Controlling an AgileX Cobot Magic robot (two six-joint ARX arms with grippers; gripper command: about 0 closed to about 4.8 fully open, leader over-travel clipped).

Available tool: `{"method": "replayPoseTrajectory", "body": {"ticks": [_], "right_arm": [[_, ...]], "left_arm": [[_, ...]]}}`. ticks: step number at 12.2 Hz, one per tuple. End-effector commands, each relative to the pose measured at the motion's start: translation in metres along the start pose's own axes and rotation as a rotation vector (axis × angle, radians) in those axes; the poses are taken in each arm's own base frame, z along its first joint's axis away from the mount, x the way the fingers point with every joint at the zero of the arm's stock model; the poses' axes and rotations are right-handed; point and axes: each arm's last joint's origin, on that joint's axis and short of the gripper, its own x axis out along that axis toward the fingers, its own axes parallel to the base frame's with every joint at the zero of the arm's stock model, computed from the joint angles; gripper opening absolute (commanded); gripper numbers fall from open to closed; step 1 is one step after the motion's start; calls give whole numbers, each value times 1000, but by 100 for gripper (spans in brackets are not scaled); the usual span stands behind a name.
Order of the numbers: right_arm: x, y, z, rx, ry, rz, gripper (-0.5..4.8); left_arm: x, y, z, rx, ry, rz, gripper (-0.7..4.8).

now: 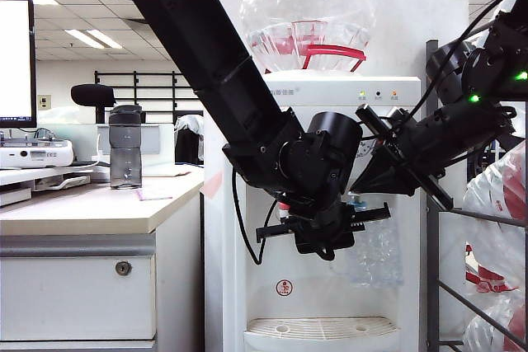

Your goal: Pick up the plastic mug from the left desk, go to the cold water outlet of the water dispenser, press the vertical switch to get some water, then put the mug back on the desk.

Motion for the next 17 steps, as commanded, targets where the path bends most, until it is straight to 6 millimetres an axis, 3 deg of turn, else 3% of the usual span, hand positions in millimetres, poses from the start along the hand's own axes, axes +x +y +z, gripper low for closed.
{"method": "replayPoseTrajectory", "body": {"ticks": [1,17], "right_arm": [[1,-1,-2,-25,13,-23,-5],[-1,-3,0,-90,2,-34,-5]], "left_arm": [[-4,-7,12,-24,-56,-44,-7],[-4,-7,11,-10,-46,-50,-7]]}}
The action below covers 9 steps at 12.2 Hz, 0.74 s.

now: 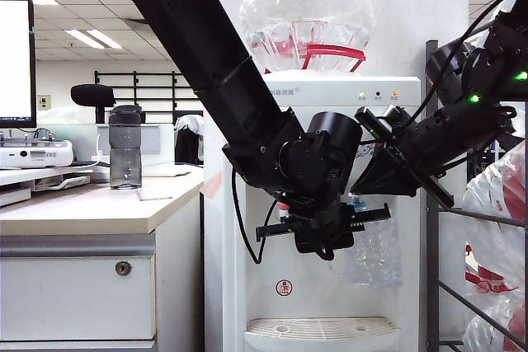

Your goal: Pick up the plastic mug from the left desk, go to the cold water outlet of the water dispenser, press the vertical switch to get some water, then put the mug back on the desk.

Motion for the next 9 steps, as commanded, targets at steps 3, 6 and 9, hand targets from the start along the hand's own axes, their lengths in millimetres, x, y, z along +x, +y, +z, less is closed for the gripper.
{"method": "replayPoseTrajectory", "body": {"ticks": [3,6,9], "right_arm": [[-2,-4,1,-24,7,-19,-5],[-2,-4,0,-22,10,-20,-5],[-4,-6,1,-18,20,-1,-5]], "left_arm": [[-4,-7,11,-23,-47,-44,-7],[-4,-6,10,-22,-44,-45,-7],[-4,-6,10,-22,-42,-49,-7]]}}
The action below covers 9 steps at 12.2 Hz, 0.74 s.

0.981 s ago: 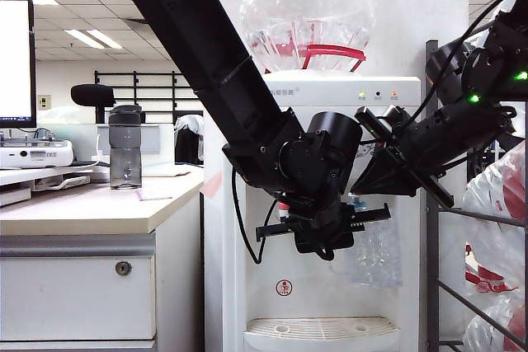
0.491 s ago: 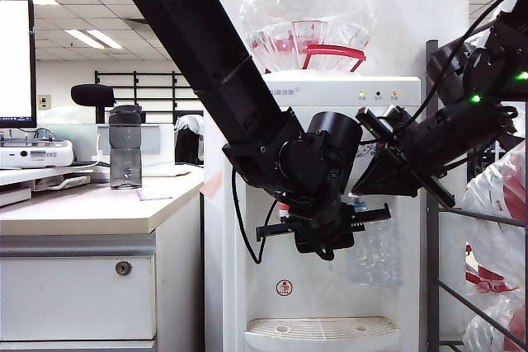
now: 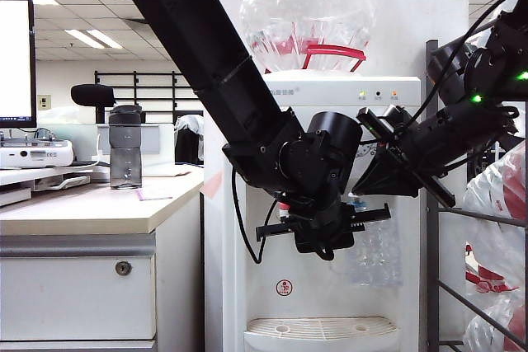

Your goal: Pick up the plastic mug from the left desk, go to the cold water outlet of the water dispenser, press the vertical switch to get some water, then put the mug back on the desk.

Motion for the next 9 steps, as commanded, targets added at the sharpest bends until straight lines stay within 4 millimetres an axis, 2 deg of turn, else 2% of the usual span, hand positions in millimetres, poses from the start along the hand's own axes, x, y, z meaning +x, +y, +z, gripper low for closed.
{"method": "replayPoseTrajectory", "body": {"ticks": [1,5,9], "right_arm": [[-2,-4,0,41,15,-6,-5],[-2,-5,-1,160,27,-19,-5],[-1,-4,-2,181,32,-18,-5]], "left_arm": [[-4,-6,10,-26,-44,-47,-7],[-4,-6,10,-27,-44,-47,-7],[-4,-6,10,-27,-44,-47,-7]]}}
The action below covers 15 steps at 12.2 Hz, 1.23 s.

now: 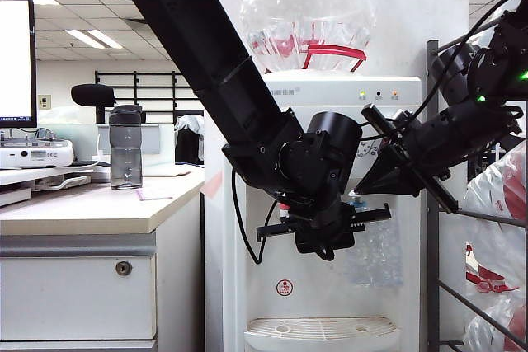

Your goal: Pick up the plastic mug from the left desk, go to the cold water outlet of the water dispenser, press the vertical switch to get some water, then put the mug back on the desk.

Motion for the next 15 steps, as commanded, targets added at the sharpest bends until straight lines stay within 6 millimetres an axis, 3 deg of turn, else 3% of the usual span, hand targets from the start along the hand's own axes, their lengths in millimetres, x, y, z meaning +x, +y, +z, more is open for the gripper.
{"method": "replayPoseTrajectory", "body": {"ticks": [1,15], "right_arm": [[2,-1,-4,28,22,-26,-5],[2,-2,-5,132,3,-65,-5]], "left_arm": [[-4,-7,10,-25,-43,-44,-7],[-5,-10,9,-13,-41,-65,-7]]}}
